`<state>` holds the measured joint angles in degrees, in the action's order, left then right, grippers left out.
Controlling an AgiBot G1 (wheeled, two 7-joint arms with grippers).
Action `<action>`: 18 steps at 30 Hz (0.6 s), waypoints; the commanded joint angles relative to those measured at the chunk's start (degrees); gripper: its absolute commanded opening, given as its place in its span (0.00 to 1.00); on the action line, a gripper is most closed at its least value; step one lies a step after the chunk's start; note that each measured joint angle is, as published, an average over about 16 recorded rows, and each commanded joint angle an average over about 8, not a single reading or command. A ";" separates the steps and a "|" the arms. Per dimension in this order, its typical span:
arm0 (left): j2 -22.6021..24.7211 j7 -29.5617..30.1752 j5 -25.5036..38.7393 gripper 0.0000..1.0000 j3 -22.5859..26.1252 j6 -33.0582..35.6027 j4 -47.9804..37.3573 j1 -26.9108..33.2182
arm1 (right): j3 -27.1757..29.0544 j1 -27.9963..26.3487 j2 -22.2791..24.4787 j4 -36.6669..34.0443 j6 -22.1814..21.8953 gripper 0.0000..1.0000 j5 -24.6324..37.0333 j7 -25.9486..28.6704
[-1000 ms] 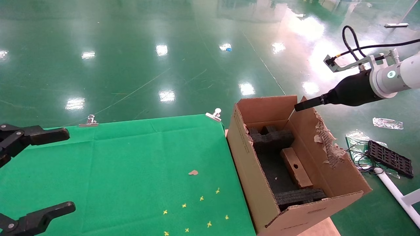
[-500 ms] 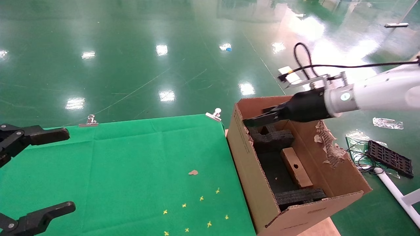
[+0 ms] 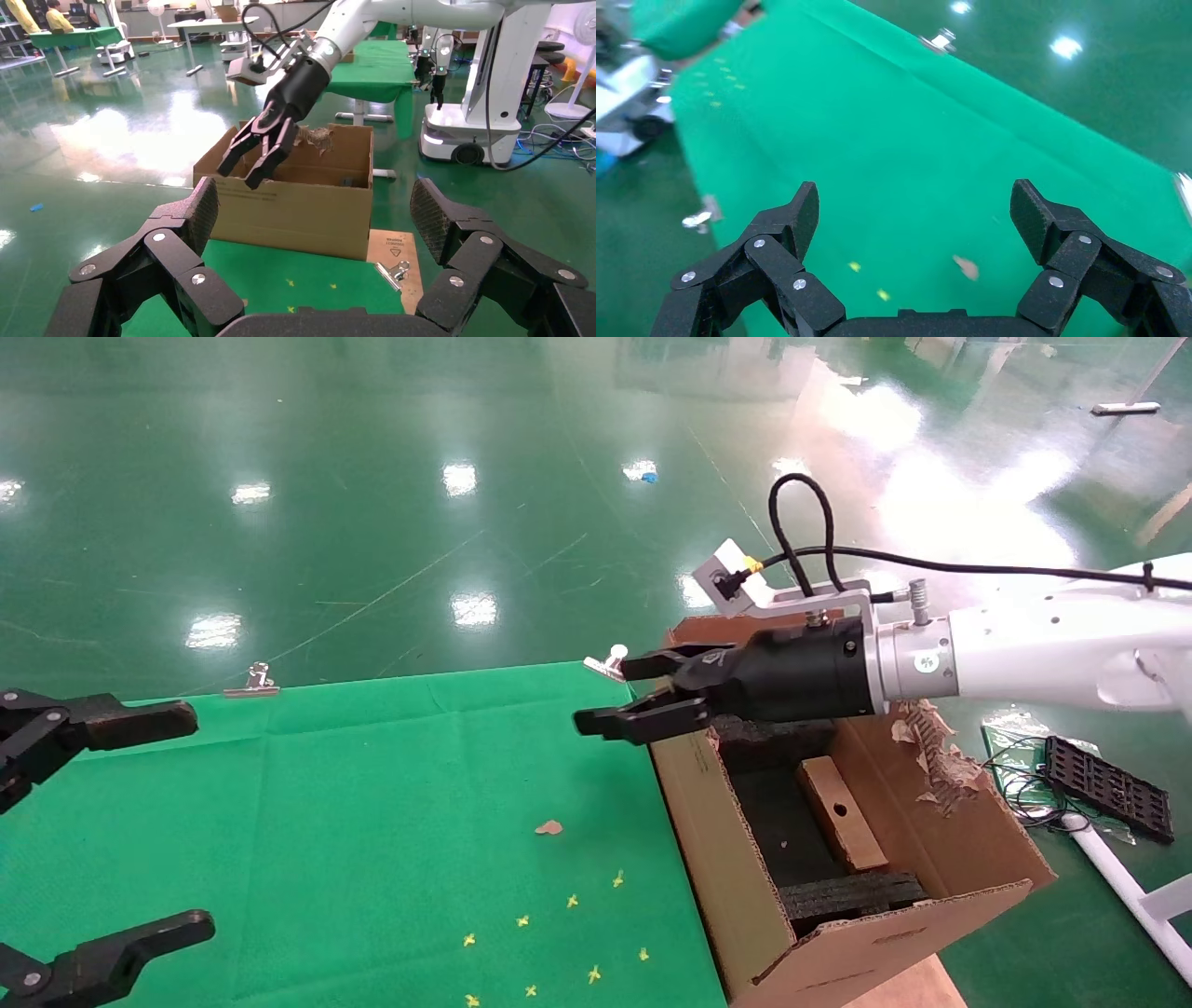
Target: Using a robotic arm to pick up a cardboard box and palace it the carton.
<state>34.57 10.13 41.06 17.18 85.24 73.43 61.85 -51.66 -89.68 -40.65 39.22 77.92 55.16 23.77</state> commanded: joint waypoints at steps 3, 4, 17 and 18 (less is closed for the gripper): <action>0.00 -0.01 -0.01 1.00 0.01 -0.01 0.00 0.00 | 4.88 3.85 0.77 4.70 1.06 1.00 -1.82 -1.78; -0.01 -0.01 -0.01 1.00 0.01 -0.01 0.00 0.00 | 6.10 4.82 0.96 5.88 1.33 1.00 -2.28 -2.23; -0.02 -0.03 -0.04 1.00 0.05 -0.02 0.00 0.01 | 21.78 17.18 3.44 20.99 4.75 1.00 -8.13 -7.96; -0.02 -0.03 -0.04 1.00 0.06 -0.02 0.00 0.01 | 22.96 18.11 3.63 22.13 5.01 1.00 -8.57 -8.39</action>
<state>34.55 10.10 41.03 17.24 85.22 73.43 61.86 -28.70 -71.57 -37.02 61.36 82.93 46.59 15.38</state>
